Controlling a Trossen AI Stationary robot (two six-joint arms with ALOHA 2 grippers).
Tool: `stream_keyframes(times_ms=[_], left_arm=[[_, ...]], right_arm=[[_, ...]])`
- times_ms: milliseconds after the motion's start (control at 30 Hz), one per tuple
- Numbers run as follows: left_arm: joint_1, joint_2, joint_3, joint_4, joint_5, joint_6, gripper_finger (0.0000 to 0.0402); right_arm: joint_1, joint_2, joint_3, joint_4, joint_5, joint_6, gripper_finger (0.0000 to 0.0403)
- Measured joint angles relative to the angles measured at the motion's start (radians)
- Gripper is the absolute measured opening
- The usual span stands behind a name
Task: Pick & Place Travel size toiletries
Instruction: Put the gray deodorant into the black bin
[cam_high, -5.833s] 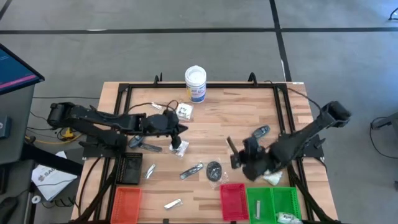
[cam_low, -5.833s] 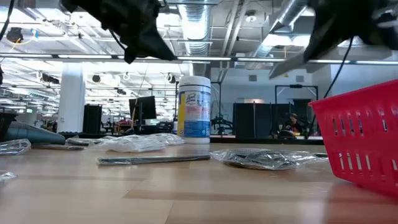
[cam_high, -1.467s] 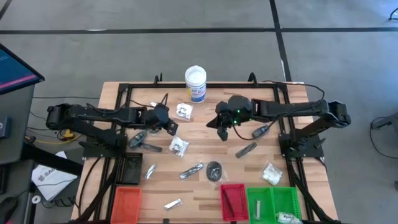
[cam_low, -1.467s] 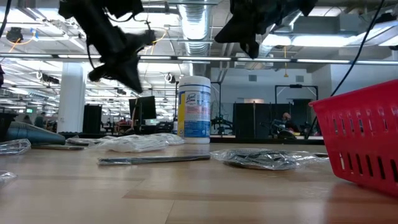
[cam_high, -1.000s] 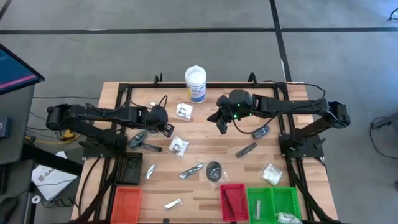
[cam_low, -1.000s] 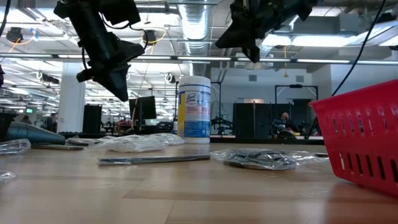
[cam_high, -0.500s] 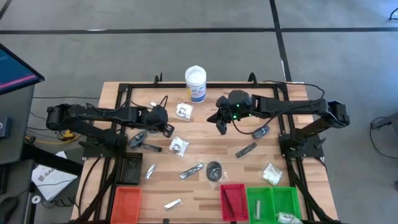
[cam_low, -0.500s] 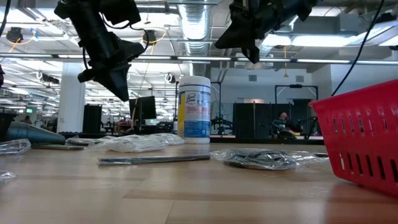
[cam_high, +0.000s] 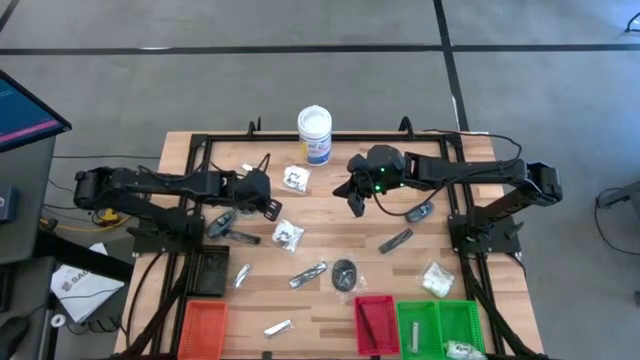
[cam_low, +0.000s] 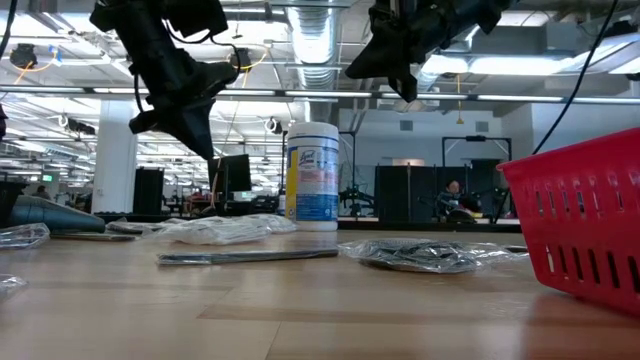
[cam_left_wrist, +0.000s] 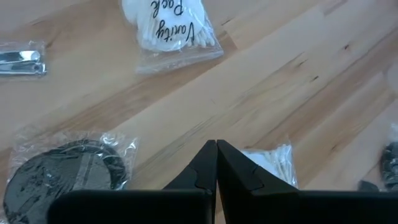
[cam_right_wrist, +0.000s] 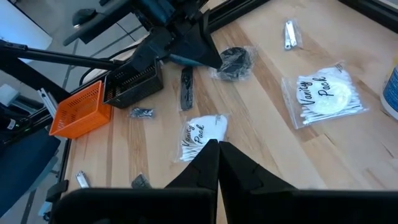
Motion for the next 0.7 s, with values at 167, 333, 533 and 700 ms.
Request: stream_keyframes(times_ms=[167,333,533,700], left_arm=[[0.0,-0.011,0.029,0.006,0.001,0.06,0.0001],[0.0,-0.04,0.066,0.005,0.002,0.123,0.0001],[0.0,-0.076,0.072,-0.001,0.055,0.179,0.0001],[-0.005,-0.108,0.072,-0.055,0.115,0.185,0.0001]], right_arm=[[0.0,0.0,0.0,0.0,0.0,0.0,0.0],[0.0,0.0,0.0,0.0,0.0,0.0,0.0],[0.0,0.0,0.0,0.007,0.0,0.0,0.0],[0.001,0.0,0.0,0.049,0.001,0.165,0.0]])
